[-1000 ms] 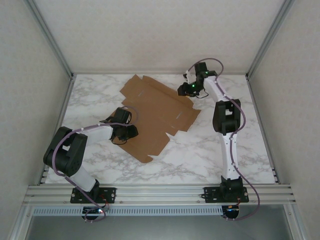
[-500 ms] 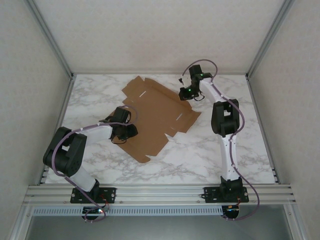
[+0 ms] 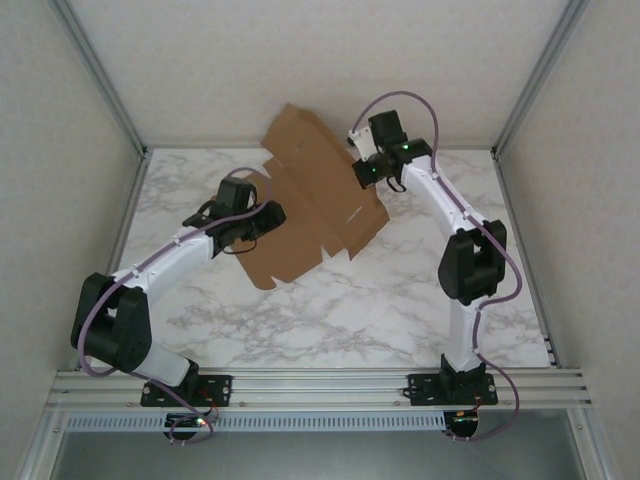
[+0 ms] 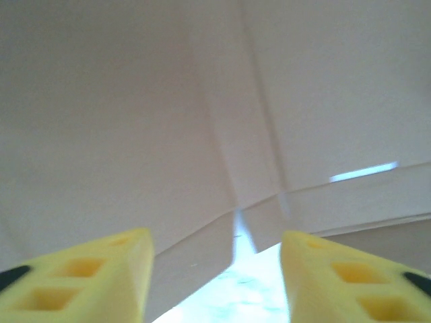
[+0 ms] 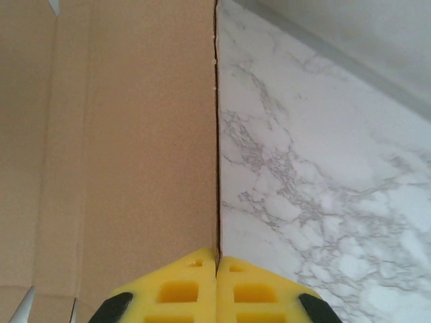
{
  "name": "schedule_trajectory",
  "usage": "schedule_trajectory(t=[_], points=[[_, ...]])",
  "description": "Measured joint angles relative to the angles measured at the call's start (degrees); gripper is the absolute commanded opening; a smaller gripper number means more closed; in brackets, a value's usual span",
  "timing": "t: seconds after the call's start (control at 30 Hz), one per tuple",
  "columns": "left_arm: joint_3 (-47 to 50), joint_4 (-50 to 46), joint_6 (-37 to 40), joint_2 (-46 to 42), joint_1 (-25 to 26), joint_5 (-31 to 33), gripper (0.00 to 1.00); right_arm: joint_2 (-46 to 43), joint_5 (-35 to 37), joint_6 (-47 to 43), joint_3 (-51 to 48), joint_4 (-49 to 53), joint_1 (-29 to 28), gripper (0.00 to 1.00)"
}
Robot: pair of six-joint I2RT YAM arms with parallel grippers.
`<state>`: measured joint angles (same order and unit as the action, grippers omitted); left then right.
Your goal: Fold the paper box
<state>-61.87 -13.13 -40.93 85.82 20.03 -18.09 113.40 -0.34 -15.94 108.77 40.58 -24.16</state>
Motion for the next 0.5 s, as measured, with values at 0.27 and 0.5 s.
schedule_trajectory(t=[0.27, 0.5], points=[[-16.83, 6.71, -7.85, 8.2, 0.0, -7.91, 0.67, -7.87, 8.5, -5.44, -10.97, -6.12, -7.06, 0.0], [-27.45, 9.49, -13.57, 17.59, 0.57, -12.02, 0.66, -11.93, 13.31, -7.5, -16.09, -9.64, -9.49, 0.0]])
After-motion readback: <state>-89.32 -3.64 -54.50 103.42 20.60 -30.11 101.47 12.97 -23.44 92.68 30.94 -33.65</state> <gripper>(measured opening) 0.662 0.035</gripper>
